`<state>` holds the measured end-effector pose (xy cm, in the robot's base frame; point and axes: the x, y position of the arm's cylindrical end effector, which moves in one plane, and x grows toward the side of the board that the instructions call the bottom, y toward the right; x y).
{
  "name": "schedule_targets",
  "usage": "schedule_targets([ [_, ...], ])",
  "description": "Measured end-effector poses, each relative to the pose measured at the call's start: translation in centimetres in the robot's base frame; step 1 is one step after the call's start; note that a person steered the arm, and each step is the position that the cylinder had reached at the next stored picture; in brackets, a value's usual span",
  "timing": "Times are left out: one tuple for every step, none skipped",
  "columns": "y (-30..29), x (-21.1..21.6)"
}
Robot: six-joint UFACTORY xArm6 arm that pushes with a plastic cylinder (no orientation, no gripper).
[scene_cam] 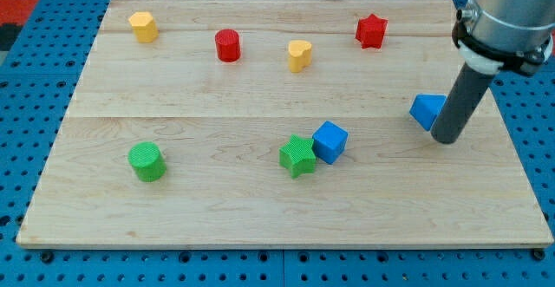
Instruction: Slide the blue triangle towards blue cube
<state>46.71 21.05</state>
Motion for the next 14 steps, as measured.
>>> schedule_targets([
  [0.5, -2.7],
  [-1.0, -2.8],
  [0.7, -4.7],
  [-1.3, -6.5],
  [-3.6, -4.8],
  [-5.1, -3.8],
  [-5.1, -3.1],
  [-3.6, -1.2],
  [-2.9, 1.4],
  [-4.4, 1.2],
  [-4.5, 0.6],
  [-7.5, 0.6],
  [-7.9, 0.8],
  [-7.9, 1.7],
])
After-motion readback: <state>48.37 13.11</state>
